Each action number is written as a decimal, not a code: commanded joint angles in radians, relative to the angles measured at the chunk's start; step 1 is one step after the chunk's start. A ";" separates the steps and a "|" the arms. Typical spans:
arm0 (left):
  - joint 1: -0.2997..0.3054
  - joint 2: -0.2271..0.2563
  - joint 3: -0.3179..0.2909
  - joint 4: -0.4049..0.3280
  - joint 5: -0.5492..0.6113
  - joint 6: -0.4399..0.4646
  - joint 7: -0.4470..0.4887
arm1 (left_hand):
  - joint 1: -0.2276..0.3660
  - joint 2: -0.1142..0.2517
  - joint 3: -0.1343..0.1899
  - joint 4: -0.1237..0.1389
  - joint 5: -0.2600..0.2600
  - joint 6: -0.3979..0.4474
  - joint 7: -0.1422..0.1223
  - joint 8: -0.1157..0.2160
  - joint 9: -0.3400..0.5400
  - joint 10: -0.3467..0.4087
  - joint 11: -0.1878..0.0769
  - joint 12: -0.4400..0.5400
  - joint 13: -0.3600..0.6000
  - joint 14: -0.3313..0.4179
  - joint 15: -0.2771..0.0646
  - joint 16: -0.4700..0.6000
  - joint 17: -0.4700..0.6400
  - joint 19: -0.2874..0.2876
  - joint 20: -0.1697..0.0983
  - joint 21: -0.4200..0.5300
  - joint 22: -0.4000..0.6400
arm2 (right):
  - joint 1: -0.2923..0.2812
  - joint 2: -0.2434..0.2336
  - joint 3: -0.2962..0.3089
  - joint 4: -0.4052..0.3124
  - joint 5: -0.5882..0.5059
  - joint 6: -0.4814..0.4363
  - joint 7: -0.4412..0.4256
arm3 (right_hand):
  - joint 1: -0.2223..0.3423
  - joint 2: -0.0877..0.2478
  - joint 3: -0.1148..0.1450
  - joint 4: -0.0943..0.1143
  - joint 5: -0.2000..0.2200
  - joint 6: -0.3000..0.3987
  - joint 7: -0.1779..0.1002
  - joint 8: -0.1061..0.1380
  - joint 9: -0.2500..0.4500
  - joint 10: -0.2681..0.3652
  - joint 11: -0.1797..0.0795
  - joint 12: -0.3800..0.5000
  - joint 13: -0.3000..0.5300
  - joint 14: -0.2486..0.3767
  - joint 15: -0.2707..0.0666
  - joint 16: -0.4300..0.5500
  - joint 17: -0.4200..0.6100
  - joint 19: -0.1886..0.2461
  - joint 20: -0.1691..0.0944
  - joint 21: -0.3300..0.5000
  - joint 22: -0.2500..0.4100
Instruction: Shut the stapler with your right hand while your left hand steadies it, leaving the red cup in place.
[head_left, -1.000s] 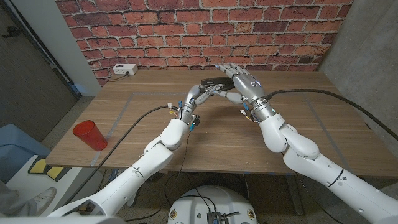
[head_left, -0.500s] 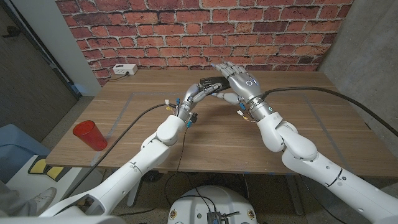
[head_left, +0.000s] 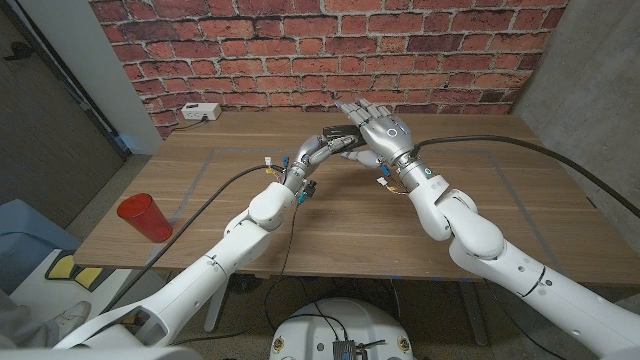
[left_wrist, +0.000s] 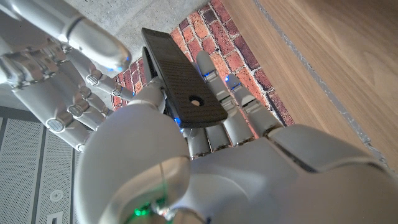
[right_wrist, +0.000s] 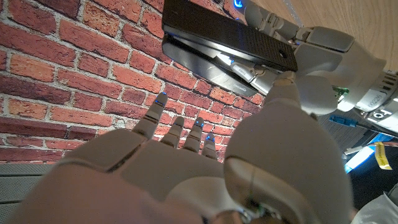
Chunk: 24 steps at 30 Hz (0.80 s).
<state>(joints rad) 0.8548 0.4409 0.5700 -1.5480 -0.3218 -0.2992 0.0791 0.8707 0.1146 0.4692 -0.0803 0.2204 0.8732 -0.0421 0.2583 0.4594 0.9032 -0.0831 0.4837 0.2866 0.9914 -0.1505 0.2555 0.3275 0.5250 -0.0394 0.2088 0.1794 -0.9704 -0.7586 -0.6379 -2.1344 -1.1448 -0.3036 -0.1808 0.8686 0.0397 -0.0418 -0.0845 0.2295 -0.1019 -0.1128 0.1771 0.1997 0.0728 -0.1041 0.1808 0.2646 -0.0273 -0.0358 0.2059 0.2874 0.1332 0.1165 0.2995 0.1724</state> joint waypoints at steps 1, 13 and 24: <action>-0.004 0.021 0.006 -0.034 -0.022 0.058 -0.019 | 0.059 0.063 0.007 0.002 -0.003 0.006 0.006 -0.003 0.005 0.129 -0.125 0.038 0.478 0.003 -0.081 0.001 0.006 -0.003 0.004 0.000 0.001 | 0.033 -0.001 -0.033 0.008 -0.122 -0.021 0.101 | -0.008 0.002 -0.009 0.000 0.009 -0.065 0.007 -0.006 0.002 -0.039 -0.003 0.006 0.010 -0.026 -0.055 -0.002 -0.002 -0.013 -0.006 -0.018 0.000; -0.007 0.014 0.009 -0.010 -0.041 0.025 -0.045 | 0.060 0.063 0.008 0.004 -0.005 0.008 0.006 -0.005 0.007 0.129 -0.125 0.039 0.479 0.004 -0.082 0.001 0.009 -0.007 0.000 -0.002 0.001 | 0.044 -0.003 -0.040 0.021 -0.166 -0.005 0.153 | 0.004 0.000 -0.010 -0.008 0.013 -0.021 0.078 0.029 0.002 -0.043 0.006 0.029 0.025 -0.010 -0.081 0.010 -0.013 0.009 -0.034 -0.036 -0.001; 0.000 0.004 0.006 0.009 -0.064 -0.004 -0.059 | 0.060 0.064 0.009 0.005 -0.006 0.008 0.004 -0.008 0.007 0.128 -0.125 0.037 0.478 0.005 -0.081 0.000 0.012 -0.011 0.000 -0.003 0.000 | 0.050 -0.001 -0.039 0.020 -0.202 -0.018 0.224 | -0.004 0.001 -0.017 -0.006 0.018 -0.110 0.109 0.008 0.004 -0.097 0.070 0.032 0.059 -0.045 -0.044 0.004 -0.022 -0.004 -0.023 -0.072 -0.001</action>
<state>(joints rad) 0.8489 0.4521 0.5770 -1.5539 -0.3707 -0.2771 0.0313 0.8721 0.1132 0.4723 -0.0772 0.2126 0.8785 -0.0367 0.2507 0.4617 0.9016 -0.0847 0.4838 0.2866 0.9914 -0.1504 0.2555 0.3368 0.5186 -0.0384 0.2088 0.1767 -0.9270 -0.7615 -0.6726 -2.1156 -1.2977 -0.3116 -0.0225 0.8686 0.0397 -0.0536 -0.0881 0.2408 -0.1703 -0.0108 0.1881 0.1998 -0.0152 -0.0512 0.2080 0.3140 -0.0589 -0.0343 0.2109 0.2645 0.1284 0.0894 0.2350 0.1672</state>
